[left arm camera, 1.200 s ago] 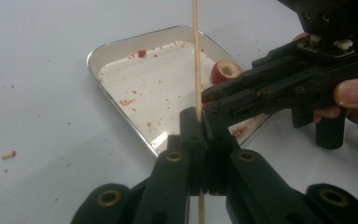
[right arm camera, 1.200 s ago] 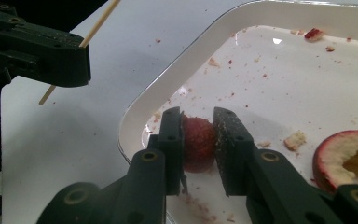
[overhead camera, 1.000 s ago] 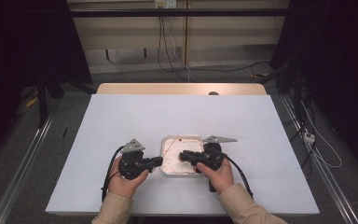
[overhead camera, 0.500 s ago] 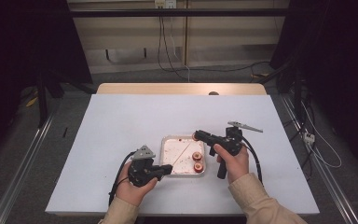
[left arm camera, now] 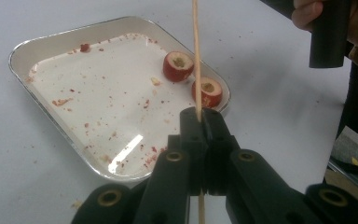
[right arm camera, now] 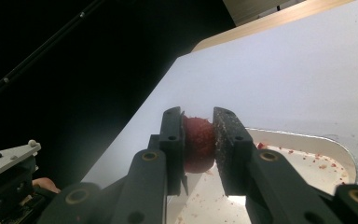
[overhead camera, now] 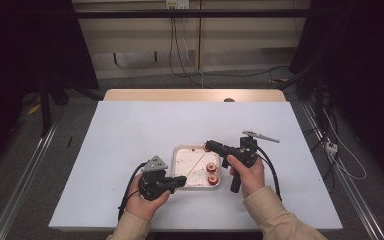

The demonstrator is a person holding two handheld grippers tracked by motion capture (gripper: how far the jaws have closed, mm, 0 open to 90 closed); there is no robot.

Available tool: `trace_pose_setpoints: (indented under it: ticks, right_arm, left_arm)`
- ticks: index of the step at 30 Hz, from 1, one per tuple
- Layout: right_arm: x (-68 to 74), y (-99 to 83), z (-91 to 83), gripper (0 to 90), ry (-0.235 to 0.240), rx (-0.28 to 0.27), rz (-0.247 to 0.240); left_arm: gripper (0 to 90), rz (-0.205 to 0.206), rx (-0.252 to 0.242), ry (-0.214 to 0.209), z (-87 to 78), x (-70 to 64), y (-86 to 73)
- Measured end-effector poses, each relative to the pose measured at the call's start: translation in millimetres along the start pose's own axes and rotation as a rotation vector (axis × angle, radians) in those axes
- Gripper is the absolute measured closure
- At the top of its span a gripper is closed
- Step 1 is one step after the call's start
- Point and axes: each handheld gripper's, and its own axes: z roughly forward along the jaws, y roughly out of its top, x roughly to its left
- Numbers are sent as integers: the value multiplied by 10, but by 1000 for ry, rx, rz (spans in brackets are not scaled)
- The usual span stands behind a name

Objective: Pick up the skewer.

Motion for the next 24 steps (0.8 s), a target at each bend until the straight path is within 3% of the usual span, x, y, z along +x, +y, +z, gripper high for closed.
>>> trace_pose_setpoints:
  ticks: [24]
  right_arm:
    - [-3,-12,12,745,21,-5,29]
  left_arm:
    - [891,4,-29,12,-26,-11,6]
